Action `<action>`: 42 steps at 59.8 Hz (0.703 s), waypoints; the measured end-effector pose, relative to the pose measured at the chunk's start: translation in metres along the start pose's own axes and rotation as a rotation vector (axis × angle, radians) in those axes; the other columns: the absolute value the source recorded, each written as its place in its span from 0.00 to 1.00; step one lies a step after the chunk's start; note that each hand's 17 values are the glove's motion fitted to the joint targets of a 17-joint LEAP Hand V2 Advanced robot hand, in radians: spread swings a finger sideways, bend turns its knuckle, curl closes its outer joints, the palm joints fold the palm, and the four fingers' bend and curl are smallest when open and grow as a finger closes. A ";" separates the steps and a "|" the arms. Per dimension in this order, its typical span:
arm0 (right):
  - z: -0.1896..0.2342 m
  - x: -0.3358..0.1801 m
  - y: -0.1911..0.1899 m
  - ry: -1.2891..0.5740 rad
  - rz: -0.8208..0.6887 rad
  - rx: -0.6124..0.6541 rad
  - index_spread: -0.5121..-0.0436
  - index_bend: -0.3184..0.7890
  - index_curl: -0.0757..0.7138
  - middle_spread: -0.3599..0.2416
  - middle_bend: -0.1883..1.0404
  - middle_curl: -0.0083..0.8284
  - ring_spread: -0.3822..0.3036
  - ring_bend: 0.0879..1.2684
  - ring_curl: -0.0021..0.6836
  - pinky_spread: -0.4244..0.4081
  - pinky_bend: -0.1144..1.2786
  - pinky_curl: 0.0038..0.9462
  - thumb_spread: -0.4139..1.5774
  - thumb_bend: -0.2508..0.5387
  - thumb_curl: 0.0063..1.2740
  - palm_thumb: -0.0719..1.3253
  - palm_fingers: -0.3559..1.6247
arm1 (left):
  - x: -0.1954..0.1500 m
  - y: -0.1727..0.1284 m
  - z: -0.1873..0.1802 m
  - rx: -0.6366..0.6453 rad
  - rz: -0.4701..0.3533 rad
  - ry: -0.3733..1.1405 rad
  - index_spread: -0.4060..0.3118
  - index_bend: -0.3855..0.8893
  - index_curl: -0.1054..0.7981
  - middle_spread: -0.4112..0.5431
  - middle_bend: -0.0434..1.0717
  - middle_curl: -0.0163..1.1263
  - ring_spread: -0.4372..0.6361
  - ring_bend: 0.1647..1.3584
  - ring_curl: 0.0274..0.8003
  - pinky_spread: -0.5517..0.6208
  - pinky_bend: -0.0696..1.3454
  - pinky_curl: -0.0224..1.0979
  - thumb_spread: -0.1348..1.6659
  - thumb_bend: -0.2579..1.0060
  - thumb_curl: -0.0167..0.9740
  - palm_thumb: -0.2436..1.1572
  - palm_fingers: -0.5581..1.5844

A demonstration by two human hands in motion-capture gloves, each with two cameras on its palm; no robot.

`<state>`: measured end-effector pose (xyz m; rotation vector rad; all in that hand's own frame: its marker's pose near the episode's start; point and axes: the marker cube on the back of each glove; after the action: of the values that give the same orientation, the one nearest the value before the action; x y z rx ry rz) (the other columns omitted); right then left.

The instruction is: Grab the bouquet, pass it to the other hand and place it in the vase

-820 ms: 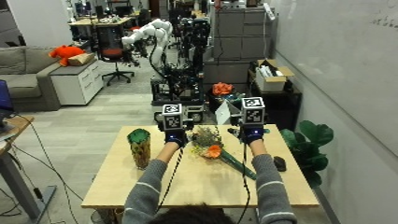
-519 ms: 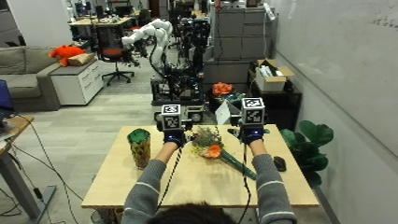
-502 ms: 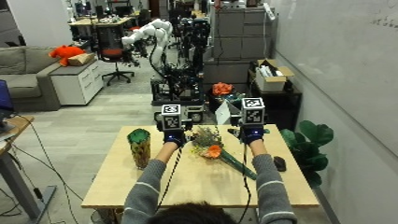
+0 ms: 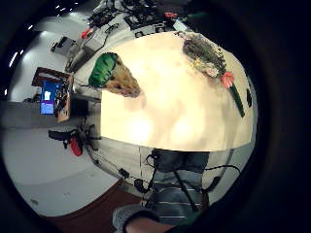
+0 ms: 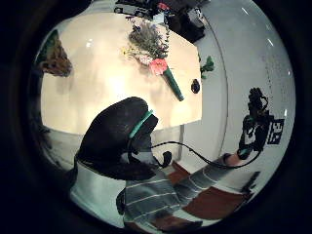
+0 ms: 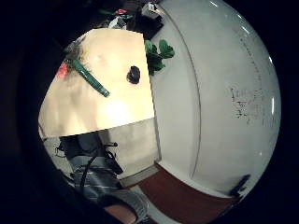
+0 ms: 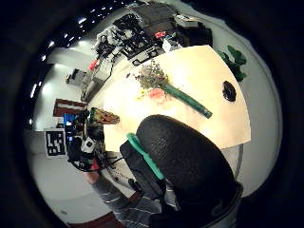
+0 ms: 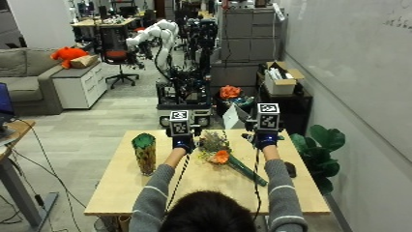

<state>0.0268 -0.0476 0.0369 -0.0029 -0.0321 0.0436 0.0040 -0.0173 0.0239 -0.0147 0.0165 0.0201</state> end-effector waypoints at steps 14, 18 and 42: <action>0.016 -0.005 -0.013 -0.006 -0.007 -0.019 0.17 0.40 0.32 0.38 0.31 0.39 0.52 0.31 0.40 0.79 0.45 0.36 0.79 0.29 0.17 0.21 0.28 | -0.007 -0.007 0.008 -0.012 -0.025 -0.006 0.49 0.44 0.53 0.55 0.20 0.30 0.62 0.16 0.31 0.70 0.18 0.29 0.61 0.18 0.31 0.36 0.45; 0.020 -0.009 -0.018 -0.006 -0.021 -0.025 0.17 0.39 0.32 0.38 0.31 0.40 0.52 0.31 0.41 0.79 0.45 0.36 0.79 0.29 0.18 0.20 0.28 | -0.014 -0.007 0.008 -0.016 -0.041 -0.022 0.49 0.44 0.54 0.55 0.20 0.30 0.62 0.16 0.31 0.70 0.18 0.29 0.61 0.18 0.32 0.36 0.45; 0.065 -0.017 -0.049 -0.032 -0.019 -0.002 0.18 0.38 0.32 0.38 0.30 0.41 0.54 0.34 0.43 0.78 0.47 0.37 0.79 0.29 0.19 0.20 0.28 | -0.033 -0.006 0.015 0.029 -0.058 0.016 0.51 0.43 0.54 0.55 0.20 0.31 0.62 0.16 0.34 0.70 0.19 0.31 0.61 0.18 0.33 0.36 0.45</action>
<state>0.0095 -0.0970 0.1020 -0.0035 -0.0645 0.0244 -0.0285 -0.0238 0.0399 0.0137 0.0327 -0.0379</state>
